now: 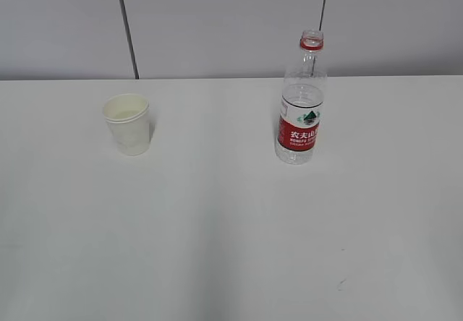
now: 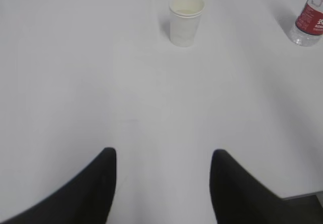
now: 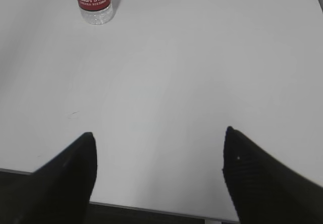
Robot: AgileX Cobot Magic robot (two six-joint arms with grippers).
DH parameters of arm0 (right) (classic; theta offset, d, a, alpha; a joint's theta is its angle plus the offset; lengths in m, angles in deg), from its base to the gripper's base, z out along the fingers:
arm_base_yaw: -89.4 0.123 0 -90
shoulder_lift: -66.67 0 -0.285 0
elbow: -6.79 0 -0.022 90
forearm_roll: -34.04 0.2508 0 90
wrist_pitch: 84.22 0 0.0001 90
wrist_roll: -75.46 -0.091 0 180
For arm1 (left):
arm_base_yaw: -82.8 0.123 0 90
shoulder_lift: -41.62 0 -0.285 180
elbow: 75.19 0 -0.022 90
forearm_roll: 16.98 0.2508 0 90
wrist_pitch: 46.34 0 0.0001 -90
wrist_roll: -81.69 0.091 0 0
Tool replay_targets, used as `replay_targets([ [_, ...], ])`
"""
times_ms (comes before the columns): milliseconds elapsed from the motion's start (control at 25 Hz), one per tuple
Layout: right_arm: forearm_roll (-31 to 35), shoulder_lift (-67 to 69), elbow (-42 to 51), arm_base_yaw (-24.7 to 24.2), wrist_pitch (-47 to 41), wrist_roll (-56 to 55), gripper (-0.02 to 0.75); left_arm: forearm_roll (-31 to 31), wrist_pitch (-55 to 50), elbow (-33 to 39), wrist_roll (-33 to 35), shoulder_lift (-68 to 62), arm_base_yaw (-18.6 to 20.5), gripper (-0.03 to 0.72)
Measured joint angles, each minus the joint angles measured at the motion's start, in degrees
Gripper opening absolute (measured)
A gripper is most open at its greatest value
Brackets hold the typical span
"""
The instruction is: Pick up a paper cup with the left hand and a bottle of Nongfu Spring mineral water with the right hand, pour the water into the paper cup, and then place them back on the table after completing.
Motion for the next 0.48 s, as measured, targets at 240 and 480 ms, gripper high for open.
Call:
replay_targets([
  [240,-0.45,-0.57,0.13,0.00,0.10,0.00,0.572,-0.05,0.14,0.01,0.00,0.00,0.73,0.375],
  [480,-0.92,-0.57,0.13,0.00,0.21,0.00,0.572,-0.04,0.14,0.01,0.00,0.00,3.48,0.375],
])
